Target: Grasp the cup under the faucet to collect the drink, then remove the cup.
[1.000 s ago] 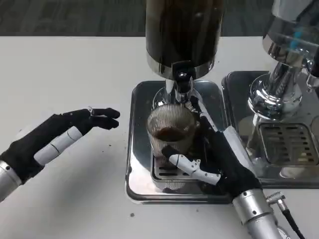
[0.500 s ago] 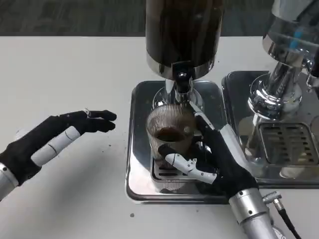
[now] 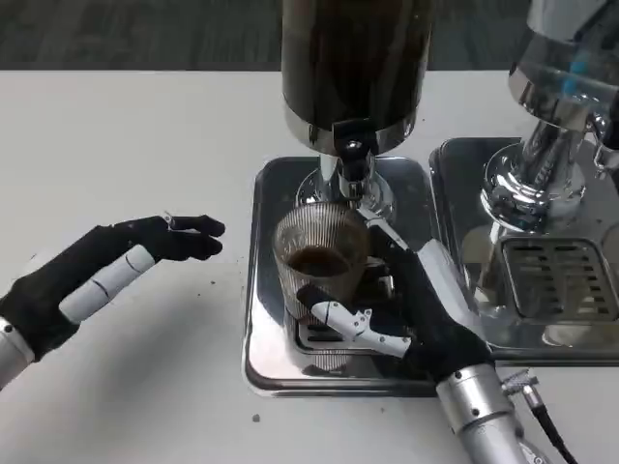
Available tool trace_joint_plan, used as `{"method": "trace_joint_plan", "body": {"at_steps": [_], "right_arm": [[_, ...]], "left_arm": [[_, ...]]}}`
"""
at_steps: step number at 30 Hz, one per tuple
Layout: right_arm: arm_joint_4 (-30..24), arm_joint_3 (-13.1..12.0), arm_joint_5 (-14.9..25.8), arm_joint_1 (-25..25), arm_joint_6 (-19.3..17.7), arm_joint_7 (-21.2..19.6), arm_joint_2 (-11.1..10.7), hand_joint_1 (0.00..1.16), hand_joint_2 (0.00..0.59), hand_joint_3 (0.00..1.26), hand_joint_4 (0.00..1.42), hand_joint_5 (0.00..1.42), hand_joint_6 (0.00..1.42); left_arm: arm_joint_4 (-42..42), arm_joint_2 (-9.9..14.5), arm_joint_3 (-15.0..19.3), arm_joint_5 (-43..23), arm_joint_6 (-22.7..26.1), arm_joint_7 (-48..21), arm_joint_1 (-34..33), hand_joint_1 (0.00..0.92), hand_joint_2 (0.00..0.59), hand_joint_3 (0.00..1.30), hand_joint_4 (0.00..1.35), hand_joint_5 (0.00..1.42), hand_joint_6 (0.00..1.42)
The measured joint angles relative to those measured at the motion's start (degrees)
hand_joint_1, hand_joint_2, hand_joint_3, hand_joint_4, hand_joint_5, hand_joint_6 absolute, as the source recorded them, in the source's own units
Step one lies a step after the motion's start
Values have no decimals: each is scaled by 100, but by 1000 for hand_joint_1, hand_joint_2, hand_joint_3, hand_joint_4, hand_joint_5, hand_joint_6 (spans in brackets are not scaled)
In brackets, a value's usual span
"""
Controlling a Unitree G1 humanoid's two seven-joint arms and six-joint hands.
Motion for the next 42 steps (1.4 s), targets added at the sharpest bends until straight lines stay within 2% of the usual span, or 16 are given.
{"method": "trace_joint_plan", "body": {"at_steps": [9,25,42], "right_arm": [[-53,85,-213,62,100,-374,68,601,224,268,367,479,883],[-67,201,-428,164,225,-952,222,589,233,315,428,545,959],[-52,272,-651,240,243,-1424,252,587,233,344,470,579,988]], "left_arm": [[0,12,0,0,4,0,15,0,157,340,340,291,220],[-1,33,0,0,5,0,66,0,164,340,342,300,224],[0,33,0,1,5,0,70,0,168,332,342,304,228]]}}
